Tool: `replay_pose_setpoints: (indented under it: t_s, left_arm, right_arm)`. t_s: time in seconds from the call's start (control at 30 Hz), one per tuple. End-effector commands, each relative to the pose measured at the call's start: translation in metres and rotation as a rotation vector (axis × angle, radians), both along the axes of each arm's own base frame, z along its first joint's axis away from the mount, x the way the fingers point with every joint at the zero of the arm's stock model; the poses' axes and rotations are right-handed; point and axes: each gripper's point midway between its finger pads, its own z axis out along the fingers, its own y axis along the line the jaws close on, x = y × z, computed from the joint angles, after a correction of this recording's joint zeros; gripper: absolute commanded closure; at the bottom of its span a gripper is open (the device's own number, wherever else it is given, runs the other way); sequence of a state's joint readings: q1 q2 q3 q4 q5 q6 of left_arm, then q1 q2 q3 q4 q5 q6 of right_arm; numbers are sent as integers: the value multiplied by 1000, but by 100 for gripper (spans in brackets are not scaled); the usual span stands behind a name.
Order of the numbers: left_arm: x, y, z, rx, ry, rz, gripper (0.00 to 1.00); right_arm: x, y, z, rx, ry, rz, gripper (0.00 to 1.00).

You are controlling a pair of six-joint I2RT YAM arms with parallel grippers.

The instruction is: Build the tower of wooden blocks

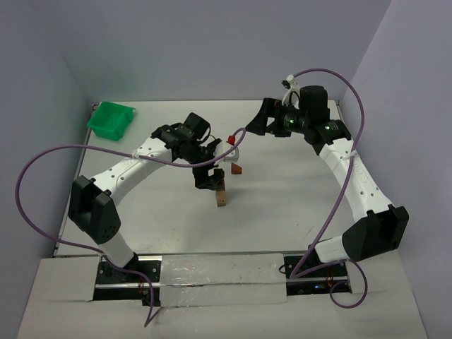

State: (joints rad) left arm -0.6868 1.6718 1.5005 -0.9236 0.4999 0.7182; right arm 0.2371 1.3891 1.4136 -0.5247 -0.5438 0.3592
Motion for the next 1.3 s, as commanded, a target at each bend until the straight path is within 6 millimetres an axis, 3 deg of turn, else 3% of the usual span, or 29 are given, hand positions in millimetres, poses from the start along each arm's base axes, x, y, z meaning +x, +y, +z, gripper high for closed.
replay_pose_setpoints:
  t_s: [0.0, 0.33, 0.73, 0.83, 1.03, 1.13, 1.27]
  left_arm:
    - [6, -11, 23, -51, -48, -2, 1]
    - [9, -15, 38, -87, -76, 14, 1]
    - [19, -18, 94, -182, -184, 63, 1]
    - [21, -14, 111, -214, -204, 83, 1]
    - [22, 3, 138, -308, -175, 129, 1]
    - [21, 16, 148, -370, -133, 140, 1]
    - [15, 28, 149, -417, -87, 133, 1]
  right_arm:
    - [-3, -1, 18, 24, -58, 4, 0]
    - [-3, -1, 19, 23, -68, 9, 0]
    - [-6, -5, 21, -23, -126, 36, 0]
    - [-4, -16, 5, -99, -140, 40, 2]
    - [-6, -40, -54, -340, -170, 204, 13]
    - [-12, -43, -96, -403, -87, 359, 18]
    - [-7, -39, -127, -428, -32, 527, 25]
